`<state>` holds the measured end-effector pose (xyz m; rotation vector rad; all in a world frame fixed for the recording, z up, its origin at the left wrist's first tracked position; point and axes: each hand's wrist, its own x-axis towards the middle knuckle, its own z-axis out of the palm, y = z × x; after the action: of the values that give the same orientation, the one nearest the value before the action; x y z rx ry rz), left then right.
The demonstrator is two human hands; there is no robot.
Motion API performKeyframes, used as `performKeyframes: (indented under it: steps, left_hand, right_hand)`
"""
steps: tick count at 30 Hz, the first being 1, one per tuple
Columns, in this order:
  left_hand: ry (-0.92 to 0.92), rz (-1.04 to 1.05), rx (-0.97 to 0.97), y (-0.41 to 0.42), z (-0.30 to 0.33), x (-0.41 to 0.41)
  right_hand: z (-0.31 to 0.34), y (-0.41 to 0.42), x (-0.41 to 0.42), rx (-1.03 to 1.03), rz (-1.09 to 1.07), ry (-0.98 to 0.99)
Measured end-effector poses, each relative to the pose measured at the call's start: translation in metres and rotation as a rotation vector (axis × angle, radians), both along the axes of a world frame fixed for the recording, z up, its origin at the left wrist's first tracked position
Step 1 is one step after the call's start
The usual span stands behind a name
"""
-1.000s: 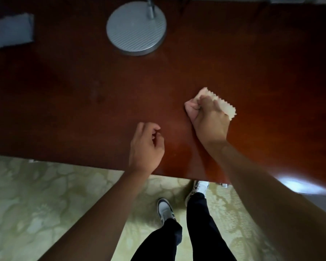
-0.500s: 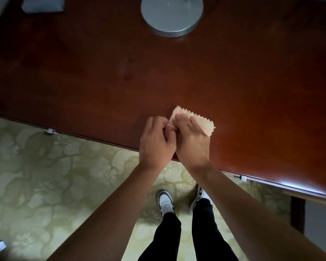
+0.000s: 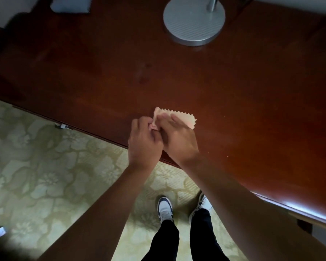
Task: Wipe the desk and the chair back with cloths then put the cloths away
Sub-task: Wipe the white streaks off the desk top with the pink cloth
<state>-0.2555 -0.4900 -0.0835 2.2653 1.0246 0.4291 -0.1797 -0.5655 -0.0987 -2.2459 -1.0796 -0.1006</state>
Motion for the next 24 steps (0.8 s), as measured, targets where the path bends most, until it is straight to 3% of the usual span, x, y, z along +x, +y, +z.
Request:
performKeyframes:
  steps: [13,16,20,24]
  left_hand:
    - [0.193,-0.080,-0.002,0.006,0.017,0.074]
    - [0.175,-0.063,-0.052,0.003,0.018,0.078]
    - [0.059,0.055,-0.151,0.007,0.013,0.067]
    - [0.045,0.113,-0.201,0.013,0.011,0.072]
  right_hand:
    - [0.008,0.043,0.116,-0.214,-0.173,0.152]
    - [0.010,0.026,0.085,-0.122,-0.217,0.231]
    - [-0.001,-0.016,0.024,0.012,-0.129,0.099]
    - [-0.008,-0.017,0.040,-0.010,-0.036,0.031]
